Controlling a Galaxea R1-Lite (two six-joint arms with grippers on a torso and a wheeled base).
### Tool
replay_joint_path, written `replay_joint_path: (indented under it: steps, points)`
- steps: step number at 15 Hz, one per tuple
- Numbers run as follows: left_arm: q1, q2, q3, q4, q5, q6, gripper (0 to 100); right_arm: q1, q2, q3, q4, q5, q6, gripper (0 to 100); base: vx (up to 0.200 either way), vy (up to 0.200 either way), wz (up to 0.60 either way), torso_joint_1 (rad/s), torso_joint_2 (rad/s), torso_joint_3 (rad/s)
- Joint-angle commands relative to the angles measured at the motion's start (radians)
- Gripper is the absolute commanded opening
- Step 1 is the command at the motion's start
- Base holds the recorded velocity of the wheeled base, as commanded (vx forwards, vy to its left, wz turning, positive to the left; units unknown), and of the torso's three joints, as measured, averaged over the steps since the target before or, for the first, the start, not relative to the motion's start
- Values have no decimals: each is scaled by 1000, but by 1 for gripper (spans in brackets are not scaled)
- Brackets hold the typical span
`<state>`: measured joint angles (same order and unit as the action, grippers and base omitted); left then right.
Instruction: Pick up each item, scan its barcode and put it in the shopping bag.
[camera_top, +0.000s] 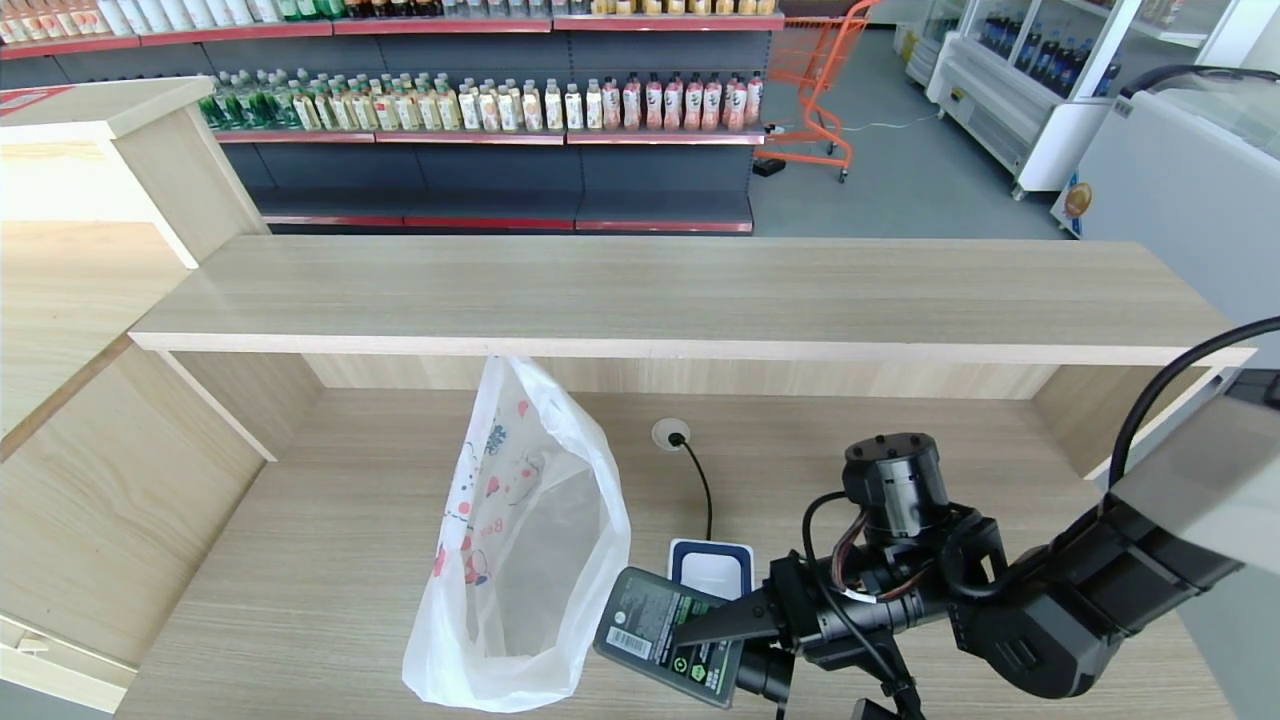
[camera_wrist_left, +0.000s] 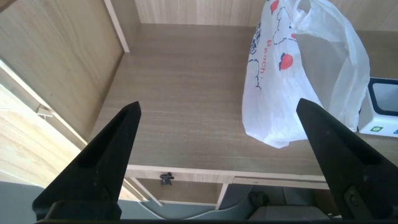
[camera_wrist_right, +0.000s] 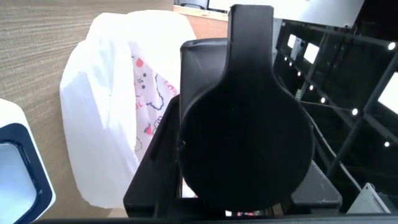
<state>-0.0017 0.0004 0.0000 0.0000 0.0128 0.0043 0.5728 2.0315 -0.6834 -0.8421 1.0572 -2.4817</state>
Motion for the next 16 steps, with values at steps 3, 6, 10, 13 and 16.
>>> replay_joint_path:
  steps: [3,6,10,13,16]
  points:
    - [0,0,0,0,1,0,100,7,23,-11,-2,1,0,0,0,0,0,0,0,0]
    - [0,0,0,0,1,-1,100,7,24,-11,-2,0,0,0,0,0,0,0,0,0]
    - [0,0,0,0,0,0,100,-10,-39,-1,2,0,83,0,0,0,0,0,0,0]
    - [2,0,0,0,1,-1,100,-60,-238,33,-11,0,603,0,0,0,0,0,0,0]
    - [0,0,0,0,0,0,100,-261,-510,113,-31,-11,1210,0,0,0,0,0,0,0]
